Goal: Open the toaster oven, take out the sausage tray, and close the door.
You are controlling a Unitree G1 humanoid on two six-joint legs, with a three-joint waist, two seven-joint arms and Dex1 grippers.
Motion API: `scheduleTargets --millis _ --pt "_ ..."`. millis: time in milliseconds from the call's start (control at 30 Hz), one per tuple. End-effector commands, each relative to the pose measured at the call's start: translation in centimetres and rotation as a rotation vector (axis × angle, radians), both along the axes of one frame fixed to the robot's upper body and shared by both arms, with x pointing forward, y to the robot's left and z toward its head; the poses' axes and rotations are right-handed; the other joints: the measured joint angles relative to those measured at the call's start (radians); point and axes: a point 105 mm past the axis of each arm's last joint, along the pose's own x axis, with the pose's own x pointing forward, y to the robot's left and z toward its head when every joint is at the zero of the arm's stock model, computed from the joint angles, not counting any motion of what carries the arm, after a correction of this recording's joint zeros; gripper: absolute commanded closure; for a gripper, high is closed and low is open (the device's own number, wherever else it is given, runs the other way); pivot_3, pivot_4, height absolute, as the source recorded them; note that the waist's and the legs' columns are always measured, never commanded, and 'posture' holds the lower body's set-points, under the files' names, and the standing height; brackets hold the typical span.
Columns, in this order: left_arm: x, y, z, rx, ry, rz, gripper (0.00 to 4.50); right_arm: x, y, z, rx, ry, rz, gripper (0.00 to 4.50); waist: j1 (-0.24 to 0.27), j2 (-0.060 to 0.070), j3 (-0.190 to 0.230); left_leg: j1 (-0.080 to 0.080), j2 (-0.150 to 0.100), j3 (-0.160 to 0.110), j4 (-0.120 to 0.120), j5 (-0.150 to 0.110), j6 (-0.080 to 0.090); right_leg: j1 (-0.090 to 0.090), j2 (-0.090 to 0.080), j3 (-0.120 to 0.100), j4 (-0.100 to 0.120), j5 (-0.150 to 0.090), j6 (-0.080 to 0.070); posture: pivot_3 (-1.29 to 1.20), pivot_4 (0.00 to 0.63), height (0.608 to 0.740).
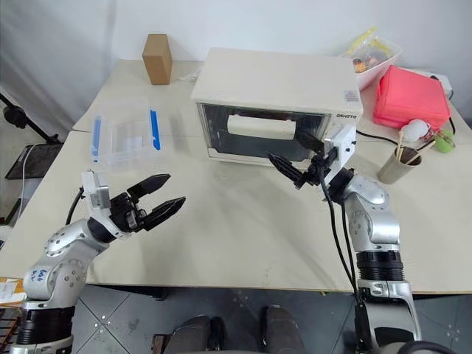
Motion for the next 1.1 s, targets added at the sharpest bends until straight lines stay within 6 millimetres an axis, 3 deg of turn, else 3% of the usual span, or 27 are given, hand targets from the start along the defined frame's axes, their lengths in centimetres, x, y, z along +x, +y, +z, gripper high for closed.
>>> scheduleTargets --millis 33,400,500,667,800,900,933,1100 --pt "0.1 0.2 0.5 -0.016 -0.014 0.01 0.02 -1.8 0.8 1.5 -0.05 -0.143 0.059 0.0 -0.002 0.0 0.0 0.0 0.0 0.0 0.0 0.0 0.0 0.0 0.0 0.0 0.0 0.0 0.0 0.0 0.15 0.74" --pt "2.0 1.7 1.1 -0.037 -0.001 0.022 0.02 -4.7 0.9 -2.0 -0.222 -0.133 0.133 0.0 0.0 0.0 0.0 0.0 0.0 0.0 0.001 0.0 0.0 0.0 0.0 0.0 0.0 0.0 0.0 0.0 0.15 0.74" --pt "2.9 1.5 2.0 -0.05 -0.023 0.006 0.5 -5.3 0.9 -2.9 -0.27 -0.137 0.147 0.0 0.002 0.0 0.0 0.001 0.0 0.0 0.001 0.0 0.0 0.0 0.0 0.0 0.001 0.0 0.0 0.0 0.15 0.74" --pt "5.6 0.6 4.1 -0.09 -0.067 -0.004 2.05 -5.9 0.8 -3.8 -0.328 -0.143 0.166 0.0 0.004 -0.001 0.0 0.0 0.0 0.0 0.003 0.0 0.0 0.0 0.0 -0.001 0.001 0.0 0.0 0.0 0.15 0.74" --pt "9.1 -1.3 6.4 -0.153 -0.136 0.038 3.31 -5.8 0.8 -4.0 -0.344 -0.165 0.148 0.0 0.006 -0.001 0.001 -0.001 0.0 -0.001 0.006 0.0 0.0 0.001 0.0 -0.002 0.002 0.0 0.0 0.0 0.15 0.74" --pt "10.1 -3.2 6.1 -0.125 -0.142 0.011 4.29 -5.7 0.8 -3.9 -0.346 -0.175 0.139 0.0 0.003 -0.001 0.001 -0.001 0.0 -0.001 0.007 0.0 0.0 0.001 0.001 -0.003 0.002 0.0 0.001 0.0 0.15 0.74" --pt "10.4 -3.7 5.6 -0.116 -0.139 0.007 4.49 -5.7 0.8 -3.9 -0.346 -0.175 0.137 0.0 0.0 -0.001 0.001 -0.001 0.0 0.0 0.007 0.0 0.0 0.001 0.001 -0.003 0.003 0.0 0.001 0.0 0.15 0.74" --pt "10.1 -6.1 3.5 -0.059 -0.113 -0.082 4.49 -5.9 0.2 -4.2 -0.344 -0.174 0.099 0.0 0.003 -0.002 0.001 -0.001 0.002 0.002 0.008 0.0 0.0 0.0 0.001 -0.007 0.004 0.0 0.001 0.0 0.15 0.74"
